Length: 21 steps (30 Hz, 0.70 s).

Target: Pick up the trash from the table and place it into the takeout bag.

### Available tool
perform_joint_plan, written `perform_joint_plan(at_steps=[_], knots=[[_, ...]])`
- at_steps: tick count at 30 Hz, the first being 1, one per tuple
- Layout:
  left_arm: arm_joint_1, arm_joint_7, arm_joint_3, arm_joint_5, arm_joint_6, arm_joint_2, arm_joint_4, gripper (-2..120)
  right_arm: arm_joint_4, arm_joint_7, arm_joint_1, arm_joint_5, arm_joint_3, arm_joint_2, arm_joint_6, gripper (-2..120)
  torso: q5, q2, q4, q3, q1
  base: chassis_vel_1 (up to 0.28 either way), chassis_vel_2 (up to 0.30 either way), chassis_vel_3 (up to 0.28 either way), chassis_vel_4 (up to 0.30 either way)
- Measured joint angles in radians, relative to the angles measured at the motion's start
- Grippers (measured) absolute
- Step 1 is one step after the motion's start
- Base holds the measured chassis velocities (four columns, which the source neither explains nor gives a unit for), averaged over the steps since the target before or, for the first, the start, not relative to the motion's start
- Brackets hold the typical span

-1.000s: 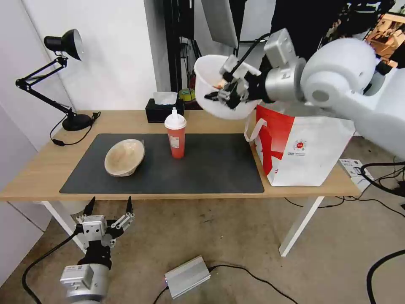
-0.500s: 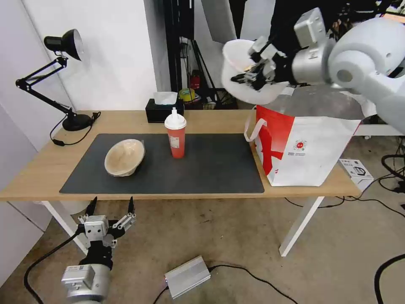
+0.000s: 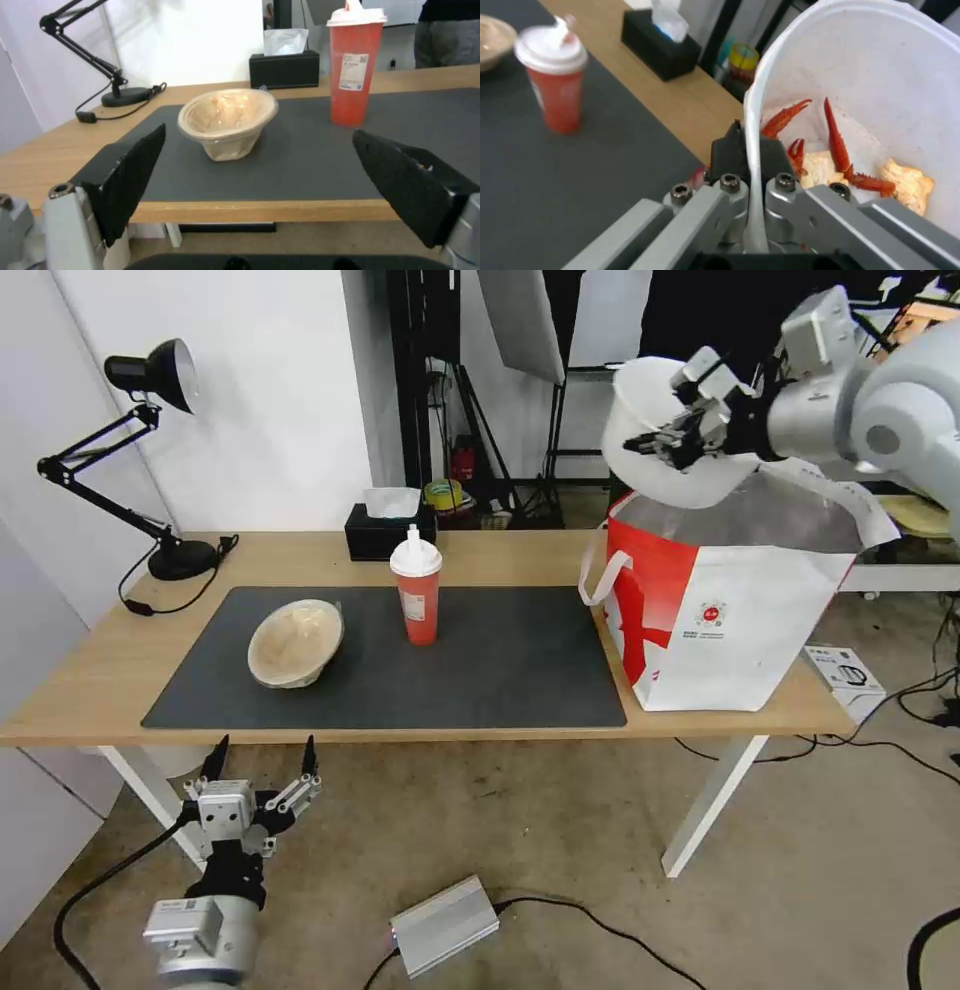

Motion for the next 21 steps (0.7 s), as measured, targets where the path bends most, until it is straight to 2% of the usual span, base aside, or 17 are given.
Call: perform_joint_plan(at_steps=[9,21], knots=[[-0.002,0.0,0.003,0.0,0.0,-0.002,0.001,100,-0.001,-0.006,-0.077,-0.018,0.058,-0.034,0.011,0,-0.0002,0.0,0.0001,0.0,0.0,0.0,0.0,0.0,0.0],[-0.001,0.0,0.002,0.0,0.003,-0.002,0.003,100,0.031,-0.017,-0.128,-0.026,0.082,-0.07,0.019,0,-0.0002,0.0,0.0002,0.0,0.0,0.0,0.0,0.0,0.0]])
